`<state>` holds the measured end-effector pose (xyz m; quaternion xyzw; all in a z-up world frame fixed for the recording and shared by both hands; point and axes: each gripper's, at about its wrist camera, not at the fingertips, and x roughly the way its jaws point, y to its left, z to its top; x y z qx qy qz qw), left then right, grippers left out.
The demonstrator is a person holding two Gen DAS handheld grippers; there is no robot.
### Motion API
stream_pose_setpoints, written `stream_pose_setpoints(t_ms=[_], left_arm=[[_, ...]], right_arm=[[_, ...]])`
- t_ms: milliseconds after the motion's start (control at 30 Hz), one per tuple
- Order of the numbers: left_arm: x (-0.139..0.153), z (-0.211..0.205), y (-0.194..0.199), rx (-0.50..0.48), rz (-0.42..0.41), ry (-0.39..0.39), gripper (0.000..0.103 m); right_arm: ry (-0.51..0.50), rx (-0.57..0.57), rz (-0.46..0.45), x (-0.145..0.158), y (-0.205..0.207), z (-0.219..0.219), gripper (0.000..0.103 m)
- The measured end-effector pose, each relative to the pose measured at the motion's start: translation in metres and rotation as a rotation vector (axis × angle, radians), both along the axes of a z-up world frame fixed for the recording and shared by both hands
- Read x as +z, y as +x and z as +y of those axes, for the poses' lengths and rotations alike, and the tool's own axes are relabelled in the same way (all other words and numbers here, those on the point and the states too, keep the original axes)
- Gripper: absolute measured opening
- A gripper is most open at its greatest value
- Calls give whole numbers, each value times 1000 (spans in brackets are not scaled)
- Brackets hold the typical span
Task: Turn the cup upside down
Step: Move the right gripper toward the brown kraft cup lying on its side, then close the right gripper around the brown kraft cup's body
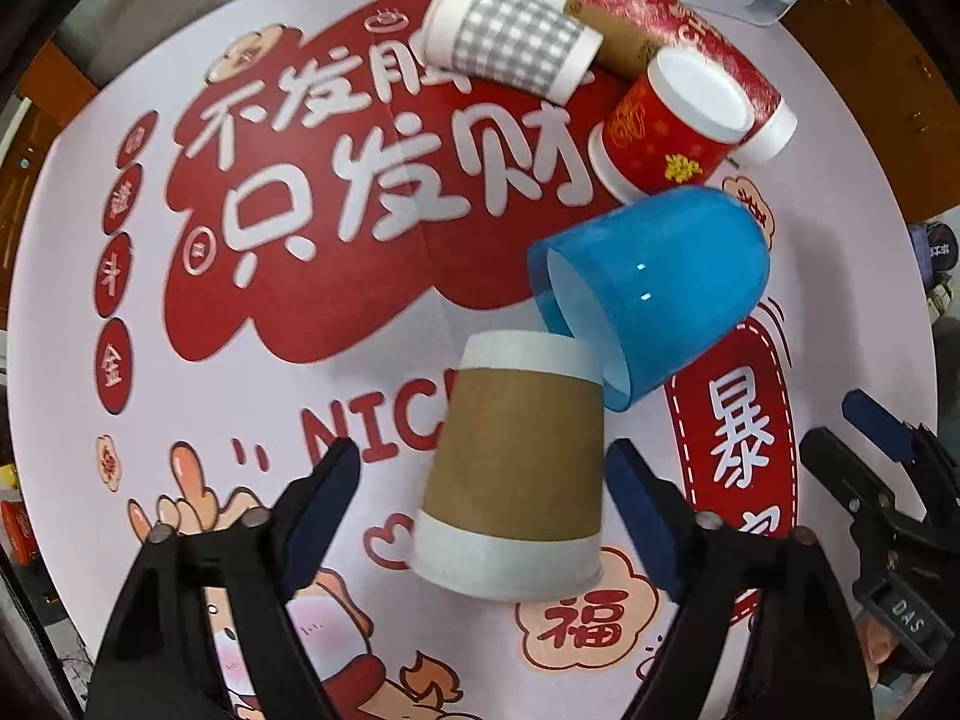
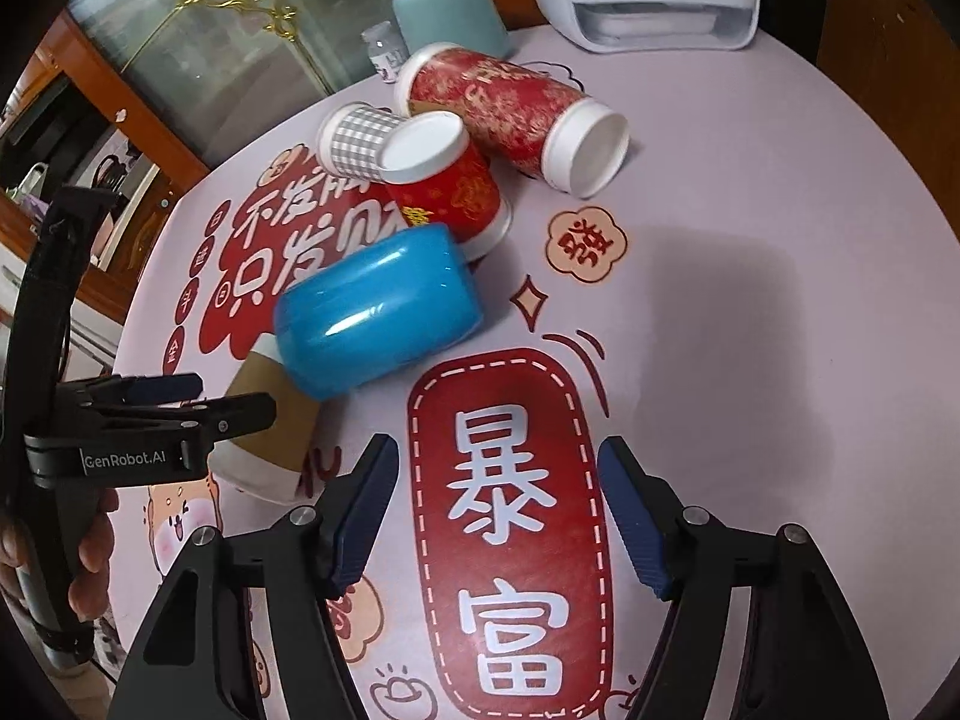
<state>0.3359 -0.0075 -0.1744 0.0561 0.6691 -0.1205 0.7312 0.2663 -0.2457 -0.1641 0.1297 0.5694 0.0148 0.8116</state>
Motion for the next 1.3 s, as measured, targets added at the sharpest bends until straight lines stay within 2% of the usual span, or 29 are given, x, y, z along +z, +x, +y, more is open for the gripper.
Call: stream_pose_setpoints(t_ms=[33,67,267,500,767,967,1000,1167,1300], left_arm=[[-3,-2,0,-4,13,0,72],[-5,-2,1,-5,20,1,64],[-10,-10,-1,-5,27,26,63],[-7,-7,-19,99,51,-22,60],[7,-6,-84,221,53,-134,59],[6,-12,-142,311,40,-221,59],[13,-12,-155,321,39,-239,59],[1,-16,-192,387,50,-317,59],[-10,-24,-208,416,44,-337,60]], right_arm=[[1,-5,5,-1,-1,-2,71],[4,-9,8,-3,-1,-4,71],[12,-21,13,-7,-2,-9,71],[29,-25,8,0,-13,-13,71],[61,-47,-7,14,-48,-28,71],[75,-39,15,13,-89,-36,71],[76,-34,20,12,-95,-36,71],[111,-29,56,5,-129,-40,71],[124,-24,88,-3,-152,-42,71]])
